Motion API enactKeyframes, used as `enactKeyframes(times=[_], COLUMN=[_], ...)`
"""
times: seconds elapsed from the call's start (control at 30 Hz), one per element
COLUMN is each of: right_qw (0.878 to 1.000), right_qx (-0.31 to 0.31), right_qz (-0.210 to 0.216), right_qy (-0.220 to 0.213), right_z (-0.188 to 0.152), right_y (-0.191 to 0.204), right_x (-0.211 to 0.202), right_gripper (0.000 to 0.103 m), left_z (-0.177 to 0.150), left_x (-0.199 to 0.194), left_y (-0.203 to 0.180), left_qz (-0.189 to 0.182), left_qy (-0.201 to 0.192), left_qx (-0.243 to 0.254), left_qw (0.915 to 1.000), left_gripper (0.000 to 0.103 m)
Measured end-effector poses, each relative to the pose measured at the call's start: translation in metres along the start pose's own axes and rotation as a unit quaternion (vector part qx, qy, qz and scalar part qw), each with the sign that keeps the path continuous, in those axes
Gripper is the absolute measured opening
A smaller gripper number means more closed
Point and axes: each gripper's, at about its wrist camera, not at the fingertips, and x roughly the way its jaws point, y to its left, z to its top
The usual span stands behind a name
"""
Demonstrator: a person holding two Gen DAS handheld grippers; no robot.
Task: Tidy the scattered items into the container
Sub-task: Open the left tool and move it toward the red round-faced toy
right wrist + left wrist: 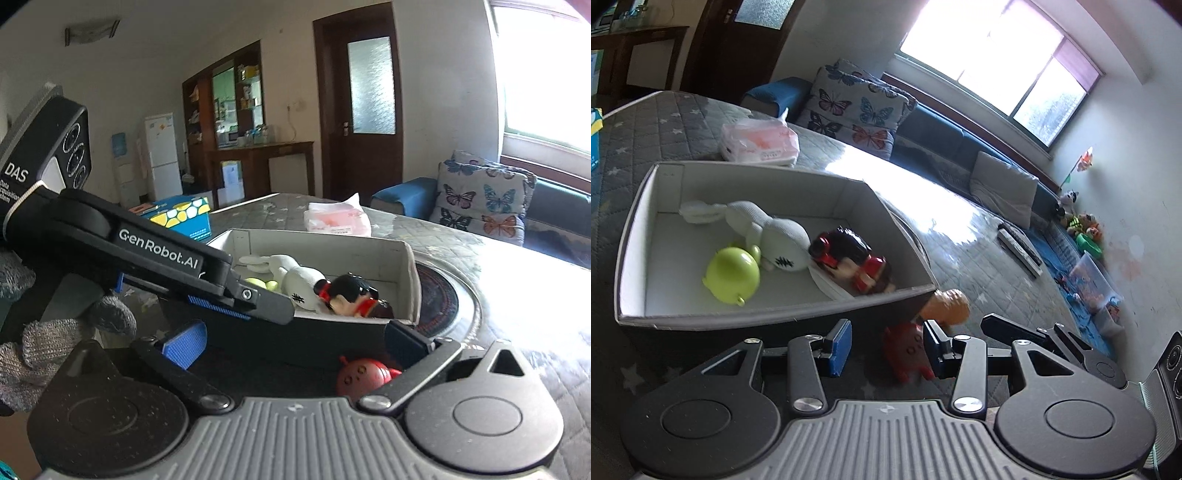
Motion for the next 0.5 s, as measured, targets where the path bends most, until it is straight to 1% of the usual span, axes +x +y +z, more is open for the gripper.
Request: enactKeyframes(times=[0.13, 0.3, 0.5], right_qw=[1.000, 0.999, 0.997], right_qx=[0.008, 0.021, 0.049], right_qz=[-0.002, -0.009, -0.029], right_qy=[0.008, 0.032, 0.047], right_z=[-0.011, -0.028, -0.044], right_y=[-0.003, -0.005, -0.014], right_x=[-0.003, -0.004, -0.001], right_gripper=[0.103, 0.103, 0.103], left_z=[-0.008, -0.019, -0.026], left_x=[0.003, 0.012, 0.024], left_y=[-0.003, -0.001, -0.002], left_qz=[0.000, 0.002, -0.002], left_qy=[0.006, 0.022, 0.038], left_qx=[0.008, 0.000, -0.001], left_qw=[0.9999, 0.9998, 0.9993], left_gripper=[0.045, 0.045, 0.045])
